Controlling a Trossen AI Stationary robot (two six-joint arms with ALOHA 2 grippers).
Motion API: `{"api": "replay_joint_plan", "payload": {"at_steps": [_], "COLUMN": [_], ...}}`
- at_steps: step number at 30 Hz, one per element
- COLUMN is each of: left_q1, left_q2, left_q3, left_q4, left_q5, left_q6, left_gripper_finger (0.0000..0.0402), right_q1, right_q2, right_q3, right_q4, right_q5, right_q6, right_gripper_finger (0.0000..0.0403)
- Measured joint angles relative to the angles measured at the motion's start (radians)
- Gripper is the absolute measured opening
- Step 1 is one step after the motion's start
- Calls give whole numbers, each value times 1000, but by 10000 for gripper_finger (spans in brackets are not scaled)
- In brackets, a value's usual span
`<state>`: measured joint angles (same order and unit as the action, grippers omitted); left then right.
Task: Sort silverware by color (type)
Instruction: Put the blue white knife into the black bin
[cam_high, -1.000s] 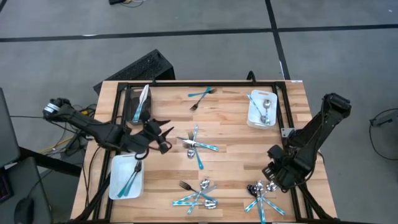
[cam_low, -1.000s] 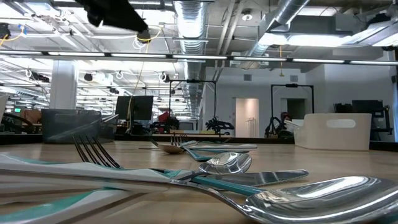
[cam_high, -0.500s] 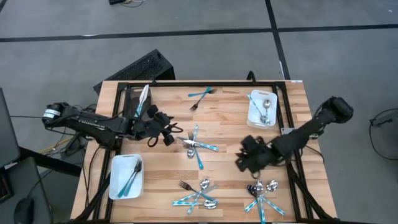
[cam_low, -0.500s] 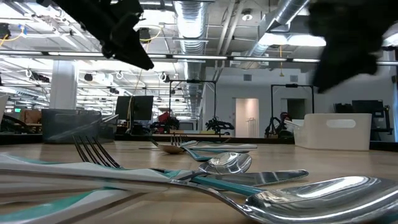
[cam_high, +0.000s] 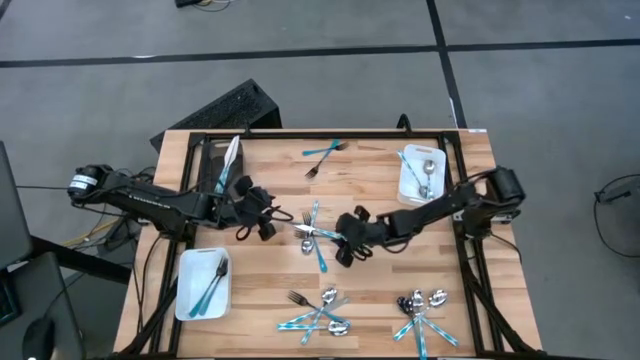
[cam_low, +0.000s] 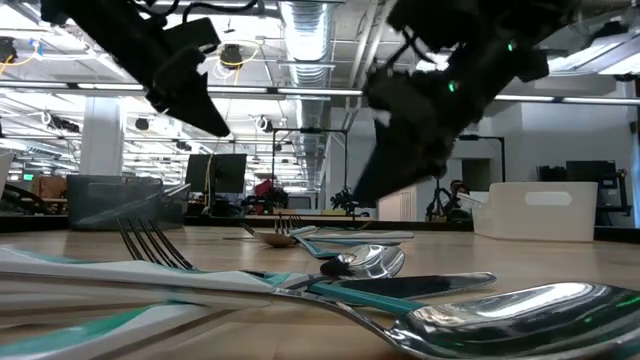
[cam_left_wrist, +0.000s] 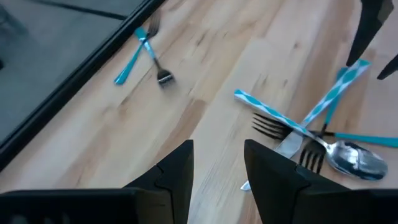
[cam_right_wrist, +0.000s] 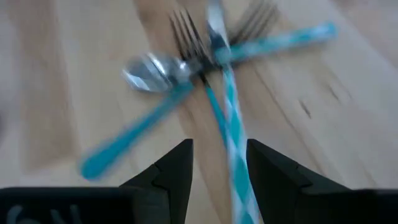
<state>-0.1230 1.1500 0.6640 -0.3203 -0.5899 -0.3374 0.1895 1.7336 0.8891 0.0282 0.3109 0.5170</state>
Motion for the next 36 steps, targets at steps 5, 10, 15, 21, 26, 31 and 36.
{"api": "replay_joint_plan", "payload": {"at_steps": [5,10,15,21,26,31,36], "left_q1": [-9,-14,-21,-46,-54,-61,-64], "left_q2": [0,0,0,0,0,23,120], "left_q3": [0,0,0,0,0,0,0], "left_q4": [2,1,1,2,30,183,416], "left_q5": [-56,-78,-76,-72,-82,-90,-95], "left_q6": [-65,-95,-125,-143,-163,-134,-21], "left_gripper_finger": [130,130,130,130,130,130,130], "right_q1": [-7,-18,-26,8,44,111,160], "right_q2": [55,92,95,-23,-159,-254,-280], "right_q3": [8,8,10,4,-32,-91,-163], "right_q4": [-57,-84,-95,-240,-292,-181,42], "right_q5": [6,8,30,129,165,223,477], "right_q6": [-9,-48,-44,7,35,87,123], "right_gripper_finger": [163,144,102,76,76,76,76]}}
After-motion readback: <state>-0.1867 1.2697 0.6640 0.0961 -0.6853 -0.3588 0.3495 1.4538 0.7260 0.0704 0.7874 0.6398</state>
